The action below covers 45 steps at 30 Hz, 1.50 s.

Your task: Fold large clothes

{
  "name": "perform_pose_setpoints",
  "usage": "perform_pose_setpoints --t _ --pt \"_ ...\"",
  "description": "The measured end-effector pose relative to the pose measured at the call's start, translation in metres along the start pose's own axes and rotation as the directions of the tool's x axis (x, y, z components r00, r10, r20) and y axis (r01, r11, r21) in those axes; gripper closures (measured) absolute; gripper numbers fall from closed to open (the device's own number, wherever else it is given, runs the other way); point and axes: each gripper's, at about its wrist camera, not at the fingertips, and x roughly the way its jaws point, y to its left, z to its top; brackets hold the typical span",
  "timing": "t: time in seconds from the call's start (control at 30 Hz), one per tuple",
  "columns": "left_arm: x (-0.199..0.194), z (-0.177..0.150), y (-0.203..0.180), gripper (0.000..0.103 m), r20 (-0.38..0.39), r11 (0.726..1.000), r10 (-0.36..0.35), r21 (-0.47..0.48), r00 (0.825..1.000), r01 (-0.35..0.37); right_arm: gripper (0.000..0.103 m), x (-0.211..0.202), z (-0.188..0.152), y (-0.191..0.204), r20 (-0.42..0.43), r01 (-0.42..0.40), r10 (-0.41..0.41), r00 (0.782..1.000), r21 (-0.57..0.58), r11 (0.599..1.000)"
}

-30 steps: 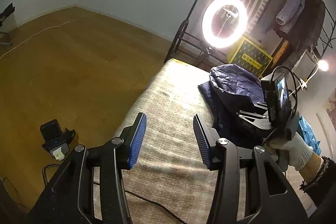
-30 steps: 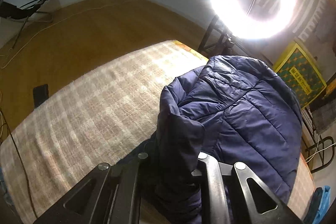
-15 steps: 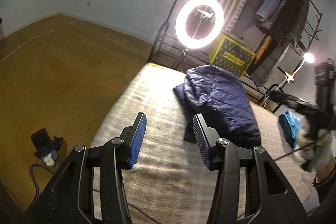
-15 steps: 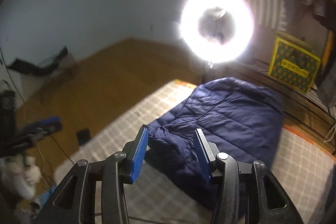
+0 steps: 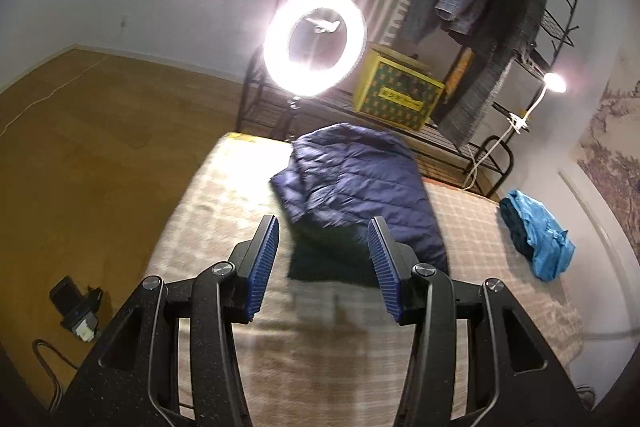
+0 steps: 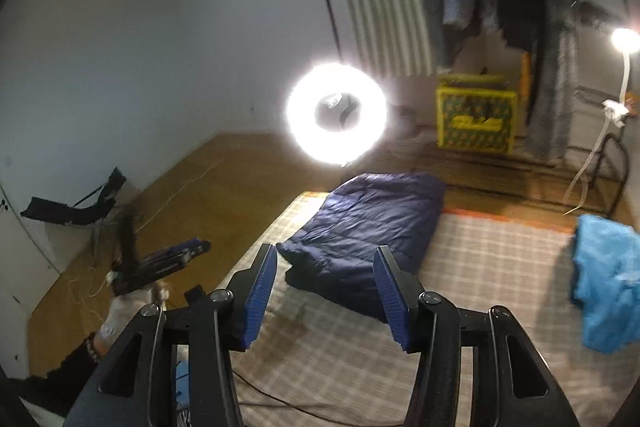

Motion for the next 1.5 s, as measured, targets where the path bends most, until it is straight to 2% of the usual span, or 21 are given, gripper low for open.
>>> perform_pose_setpoints --t 0.07,0.17,0.23,0.3,0.37,0.5,0.67,0.8,0.93,1.03,1.13,1.23,1.33,1.43,1.5 --pt "-0.004 0.014 -0.012 0.055 -0.001 1.0 -0.03 0.003 1.0 0.03 0.05 -0.031 0.006 0.002 0.027 0.031 -0.031 0.999 -0.014 0.999" --pt "-0.023 0.033 -0.029 0.055 0.04 0.998 -0.048 0.037 0.998 0.047 0.05 -0.081 0.02 0.006 0.093 0.078 -0.074 0.993 -0.036 0.996" --pt "-0.042 0.044 -0.042 0.055 0.062 0.996 -0.062 0.068 0.996 0.058 0.044 -0.113 0.027 0.012 0.151 0.118 -0.107 0.983 -0.064 0.991" --pt "-0.055 0.048 -0.046 0.055 0.042 0.996 -0.071 0.061 0.997 0.068 0.042 -0.128 0.027 0.014 0.197 0.165 -0.146 0.969 -0.08 0.983" --pt "-0.074 0.045 -0.049 0.055 0.026 0.994 -0.089 0.072 0.996 0.087 0.042 -0.136 0.026 0.009 0.217 0.18 -0.16 0.963 -0.072 0.981" --pt "-0.126 0.033 -0.059 0.055 0.032 0.99 -0.076 0.124 0.997 0.071 0.042 -0.141 0.019 -0.003 0.217 0.168 -0.157 0.963 -0.031 0.985" --pt "-0.181 0.029 -0.064 0.055 0.045 0.989 -0.106 0.108 0.993 0.1 0.042 -0.154 0.011 -0.014 0.237 0.168 -0.164 0.957 0.007 0.986" --pt "-0.21 0.033 -0.068 0.055 0.078 0.989 -0.103 0.116 0.992 0.093 0.042 -0.176 0.015 -0.014 0.273 0.207 -0.199 0.941 -0.001 0.978" --pt "-0.213 0.036 -0.065 0.054 0.099 0.991 -0.092 0.105 0.991 0.082 0.042 -0.177 0.021 -0.019 0.3 0.229 -0.214 0.93 -0.013 0.973" --pt "-0.185 0.036 -0.053 0.05 0.091 0.996 -0.063 0.074 0.994 0.057 0.042 -0.151 0.02 -0.033 0.273 0.238 -0.225 0.935 -0.016 0.971" --pt "-0.128 0.034 -0.035 0.05 0.064 1.0 -0.007 0.03 0.998 0.005 0.042 -0.109 0.012 -0.053 0.226 0.218 -0.212 0.951 -0.003 0.976" --pt "-0.056 0.033 -0.014 0.05 -0.004 0.999 0.001 -0.045 1.0 -0.001 0.042 -0.035 0.001 -0.082 0.129 0.149 -0.151 0.98 0.031 0.988" --pt "0.005 0.036 -0.001 0.05 -0.035 0.997 0.024 -0.075 0.999 -0.027 0.042 0.041 -0.012 -0.11 0.03 0.111 -0.114 0.993 0.087 0.99" --pt "0.068 0.042 0.006 0.05 -0.066 0.997 0.031 -0.074 0.997 -0.036 0.042 0.114 -0.029 -0.129 -0.072 0.07 -0.06 0.996 0.152 0.986" --pt "0.113 0.046 0.014 0.05 -0.113 0.995 -0.011 -0.1 0.994 0.0 0.042 0.165 -0.044 -0.135 -0.149 0.033 -0.005 0.989 0.19 0.981"
